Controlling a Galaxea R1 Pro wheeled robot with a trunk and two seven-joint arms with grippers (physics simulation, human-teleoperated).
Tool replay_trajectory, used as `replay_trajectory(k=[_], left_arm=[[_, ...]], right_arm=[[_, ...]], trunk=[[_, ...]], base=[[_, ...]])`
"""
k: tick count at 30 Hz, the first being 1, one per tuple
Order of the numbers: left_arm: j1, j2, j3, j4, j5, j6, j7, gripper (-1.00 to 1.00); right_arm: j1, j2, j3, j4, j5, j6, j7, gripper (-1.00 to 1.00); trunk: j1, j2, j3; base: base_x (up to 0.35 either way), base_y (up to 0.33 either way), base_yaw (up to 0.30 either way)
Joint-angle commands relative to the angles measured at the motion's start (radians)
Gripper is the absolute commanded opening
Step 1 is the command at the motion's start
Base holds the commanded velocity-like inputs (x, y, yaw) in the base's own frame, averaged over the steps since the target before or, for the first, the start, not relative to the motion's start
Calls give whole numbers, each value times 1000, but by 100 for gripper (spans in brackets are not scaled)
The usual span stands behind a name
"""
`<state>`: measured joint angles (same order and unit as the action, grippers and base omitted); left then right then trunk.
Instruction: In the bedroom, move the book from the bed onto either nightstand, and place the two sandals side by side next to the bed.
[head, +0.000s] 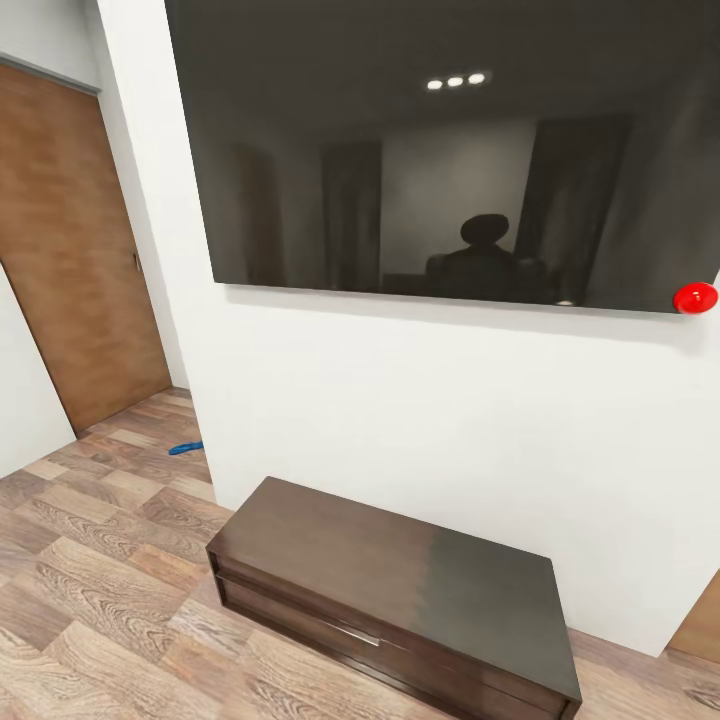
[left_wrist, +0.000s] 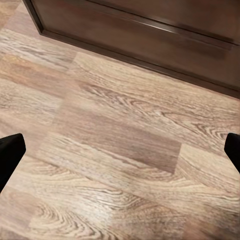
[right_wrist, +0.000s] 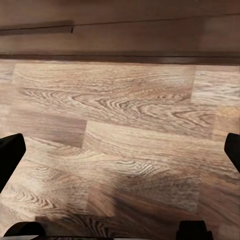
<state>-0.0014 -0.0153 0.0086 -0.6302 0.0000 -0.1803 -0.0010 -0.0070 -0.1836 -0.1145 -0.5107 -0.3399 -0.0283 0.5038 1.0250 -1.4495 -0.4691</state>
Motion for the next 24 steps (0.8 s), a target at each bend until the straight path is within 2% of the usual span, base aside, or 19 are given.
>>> replay_trajectory(k=[1, 12, 24], left_arm=[[0, 0, 1, 0, 0, -2, 0, 100], [0, 0, 2, 0, 1, -2, -1, 100], [0, 0, 2, 0, 2, -2, -1, 100]], right_arm=[[-1, 0, -2, 1, -6, -1, 7, 100], [-1, 0, -2, 35, -6, -12, 10, 100], [-1, -1, -2, 37, -6, -21, 10, 100]], trunk=[[0, 0, -1], [0, 0, -1], [0, 0, -1]], base=[[0, 0, 0], [11, 0, 0], [267, 0, 0]])
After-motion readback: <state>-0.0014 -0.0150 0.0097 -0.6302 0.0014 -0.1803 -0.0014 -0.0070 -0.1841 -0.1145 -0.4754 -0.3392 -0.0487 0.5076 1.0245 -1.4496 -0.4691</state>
